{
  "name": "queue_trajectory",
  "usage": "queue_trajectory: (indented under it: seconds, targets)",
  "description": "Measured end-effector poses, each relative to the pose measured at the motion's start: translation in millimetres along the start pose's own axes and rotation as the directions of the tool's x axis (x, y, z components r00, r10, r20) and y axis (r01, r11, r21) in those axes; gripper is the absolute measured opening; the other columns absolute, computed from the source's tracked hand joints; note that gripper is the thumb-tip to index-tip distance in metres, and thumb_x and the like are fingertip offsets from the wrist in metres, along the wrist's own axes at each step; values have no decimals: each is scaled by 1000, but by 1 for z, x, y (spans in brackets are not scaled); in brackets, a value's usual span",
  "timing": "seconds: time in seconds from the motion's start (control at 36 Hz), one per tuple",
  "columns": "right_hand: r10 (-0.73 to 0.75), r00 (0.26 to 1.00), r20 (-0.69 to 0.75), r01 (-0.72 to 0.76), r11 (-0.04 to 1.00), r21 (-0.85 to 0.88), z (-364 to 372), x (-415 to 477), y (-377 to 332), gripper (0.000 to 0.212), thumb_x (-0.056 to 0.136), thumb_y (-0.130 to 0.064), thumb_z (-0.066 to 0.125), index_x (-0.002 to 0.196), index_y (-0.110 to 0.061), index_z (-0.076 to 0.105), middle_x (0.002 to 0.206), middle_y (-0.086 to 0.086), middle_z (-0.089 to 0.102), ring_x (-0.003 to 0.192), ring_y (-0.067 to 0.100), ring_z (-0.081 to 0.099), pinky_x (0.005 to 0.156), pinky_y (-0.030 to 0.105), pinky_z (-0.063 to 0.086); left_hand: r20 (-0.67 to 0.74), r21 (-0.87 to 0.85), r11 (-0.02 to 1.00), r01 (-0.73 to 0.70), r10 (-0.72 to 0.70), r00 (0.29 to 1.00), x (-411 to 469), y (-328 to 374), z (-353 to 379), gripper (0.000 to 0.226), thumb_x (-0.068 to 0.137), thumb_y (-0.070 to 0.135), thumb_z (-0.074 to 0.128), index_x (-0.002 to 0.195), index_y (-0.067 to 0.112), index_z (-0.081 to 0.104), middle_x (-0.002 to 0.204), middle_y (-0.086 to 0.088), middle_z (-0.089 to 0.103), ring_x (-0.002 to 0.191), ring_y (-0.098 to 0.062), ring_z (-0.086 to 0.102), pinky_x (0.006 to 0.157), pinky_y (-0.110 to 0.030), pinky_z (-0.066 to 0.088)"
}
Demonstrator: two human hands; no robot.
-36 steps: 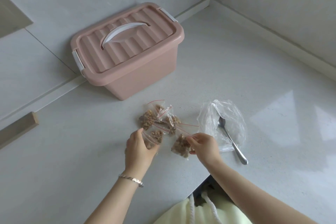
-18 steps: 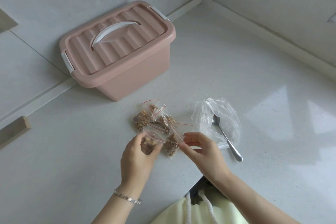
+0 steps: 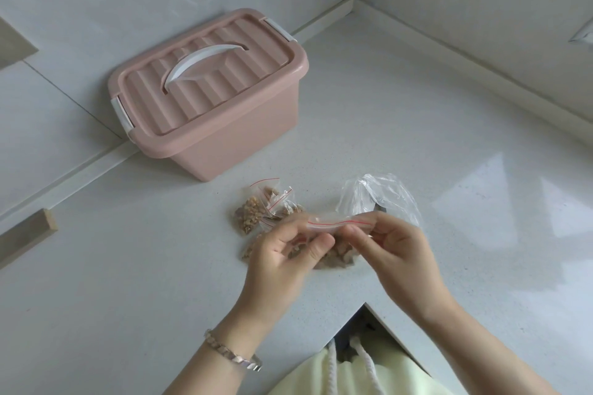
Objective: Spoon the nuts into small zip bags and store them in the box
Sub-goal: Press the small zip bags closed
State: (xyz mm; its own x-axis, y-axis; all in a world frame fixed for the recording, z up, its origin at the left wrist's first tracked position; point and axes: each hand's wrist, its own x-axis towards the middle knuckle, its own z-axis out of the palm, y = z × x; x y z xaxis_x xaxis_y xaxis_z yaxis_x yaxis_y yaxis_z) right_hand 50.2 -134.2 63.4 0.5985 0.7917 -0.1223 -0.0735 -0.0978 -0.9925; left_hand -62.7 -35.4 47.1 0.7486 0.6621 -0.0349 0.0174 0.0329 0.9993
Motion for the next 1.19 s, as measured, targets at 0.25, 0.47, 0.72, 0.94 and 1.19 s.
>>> queue_trajectory:
  seconds: [0.25, 0.47, 0.72, 0.94, 1.19]
  targets:
    - [63, 998, 25, -65, 995, 80, -3, -4, -2, 8, 68, -27, 67, 70, -21, 72, 67, 1, 71, 62, 9, 63, 62, 18, 49, -225, -106, 986, 128, -150, 963, -2, 14, 14, 8, 65, 25, 68, 63, 18, 72, 59, -2, 60, 60, -11, 52, 60, -17, 45]
    - [106, 994, -23, -101, 982, 161, -3, -4, -3, 12, 71, -24, 65, 66, -15, 72, 67, 8, 70, 58, 14, 59, 57, 19, 48, -220, -186, 969, 161, -201, 955, -4, 19, 11, 11, 67, 25, 64, 62, 19, 71, 61, 2, 67, 60, -6, 61, 61, -15, 48]
    - [121, 988, -97, -98, 971, 217, -6, -3, -11, 12, 65, -19, 65, 65, -8, 70, 65, 9, 71, 59, 12, 63, 54, 18, 47, -211, -132, 987, 94, -121, 970, -1, 24, 8, 11, 71, 21, 62, 68, 17, 72, 65, -4, 71, 63, -9, 65, 64, -15, 49]
    - [125, 979, -162, -84, 967, 241, -4, -4, -12, 6, 60, -14, 67, 57, -10, 71, 57, 5, 67, 50, 9, 56, 51, 16, 46, -223, -1, 999, 54, -53, 973, -5, 19, 7, 15, 74, 34, 68, 70, 19, 68, 66, -7, 68, 64, -9, 60, 63, -15, 47]
    - [69, 988, -141, -37, 974, 223, -8, -2, -9, 9, 63, -15, 65, 58, -14, 72, 54, 3, 65, 51, 8, 56, 53, 16, 45, -152, -43, 992, 118, -123, 981, -1, 22, 3, 2, 73, 24, 74, 71, 23, 73, 67, 2, 71, 65, -7, 64, 65, -14, 49]
